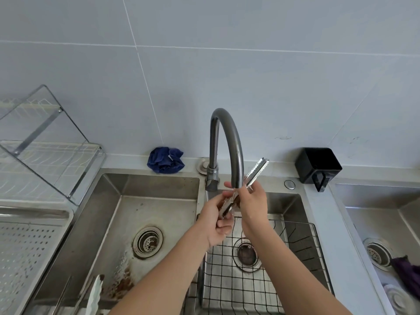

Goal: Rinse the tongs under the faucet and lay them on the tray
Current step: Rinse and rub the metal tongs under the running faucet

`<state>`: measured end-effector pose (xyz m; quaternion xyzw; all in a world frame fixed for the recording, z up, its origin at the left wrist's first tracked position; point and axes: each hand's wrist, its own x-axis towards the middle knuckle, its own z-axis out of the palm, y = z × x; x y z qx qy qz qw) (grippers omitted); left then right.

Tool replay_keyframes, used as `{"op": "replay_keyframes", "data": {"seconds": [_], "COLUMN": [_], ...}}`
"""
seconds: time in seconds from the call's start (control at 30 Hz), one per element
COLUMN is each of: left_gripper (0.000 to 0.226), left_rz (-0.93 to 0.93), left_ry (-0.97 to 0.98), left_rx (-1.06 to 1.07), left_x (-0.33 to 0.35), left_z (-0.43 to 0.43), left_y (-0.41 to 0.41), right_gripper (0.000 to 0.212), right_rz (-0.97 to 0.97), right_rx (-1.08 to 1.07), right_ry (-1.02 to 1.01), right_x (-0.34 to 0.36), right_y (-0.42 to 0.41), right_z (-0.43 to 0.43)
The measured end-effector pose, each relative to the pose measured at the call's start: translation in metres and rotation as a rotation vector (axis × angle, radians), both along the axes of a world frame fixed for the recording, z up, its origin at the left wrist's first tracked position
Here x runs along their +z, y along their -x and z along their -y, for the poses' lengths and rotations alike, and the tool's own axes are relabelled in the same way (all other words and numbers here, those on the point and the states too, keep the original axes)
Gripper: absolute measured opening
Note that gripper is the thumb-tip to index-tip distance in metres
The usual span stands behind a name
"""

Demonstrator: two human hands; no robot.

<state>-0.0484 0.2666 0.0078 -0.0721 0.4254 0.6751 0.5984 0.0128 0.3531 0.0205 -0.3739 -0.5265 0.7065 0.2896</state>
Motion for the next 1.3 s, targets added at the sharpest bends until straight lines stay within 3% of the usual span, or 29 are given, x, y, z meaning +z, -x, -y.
{"op": "replay_keyframes", "data": {"seconds": [0.13, 0.23, 0.3, 0.4, 0.47, 0.53, 0.67, 0.8, 0.93, 1.3], "left_gripper": [0.047, 0.04, 0.03, 0.011, 0.012, 0.028, 0.04, 0.044, 0.042, 0.032], "left_rz": [-0.149, -0.296, -0.694, -1.503, -1.75, -1.87, -2.039, -2.081, -2.094, -2.071], "left_ry": [0.127, 0.259, 0.397, 0.605, 0.565, 0.537, 0.564, 0.618, 0.652, 0.634], "left_rx": [-0.053, 0.077, 0.031, -0.26, -0.391, -0.556, -0.744, -0.732, -0.768, -0.72], "left_x": [-0.01, -0.021, -0.029, -0.056, -0.076, -0.095, -0.109, -0.111, -0.114, -0.109], "left_z": [0.023, 0.042, 0.055, 0.08, 0.094, 0.105, 0.117, 0.116, 0.118, 0.117], "left_y": [-0.002, -0.01, -0.016, -0.028, -0.04, -0.054, -0.069, -0.071, -0.072, -0.075], "right_gripper": [0.039, 0.036, 0.031, 0.033, 0.044, 0.059, 0.065, 0.079, 0.059, 0.06], "right_rz": [-0.053, -0.067, 0.046, 0.354, 0.561, 0.724, 0.831, 0.848, 0.927, 1.325], "right_rx": [0.073, 0.068, 0.196, 0.486, 0.544, 0.504, 0.473, 0.414, 0.364, 0.46], "right_ry": [0.125, 0.189, 0.058, -0.254, -0.471, -0.669, -0.83, -0.803, -0.81, -0.754], "right_x": [-0.008, -0.01, -0.01, -0.011, -0.014, -0.017, -0.027, -0.037, -0.052, -0.11], "right_y": [-0.01, -0.016, -0.019, -0.02, -0.019, -0.025, -0.055, -0.086, -0.105, -0.162], "right_z": [0.001, -0.001, -0.001, 0.003, 0.007, 0.009, 0.009, 0.007, 0.007, -0.005]}}
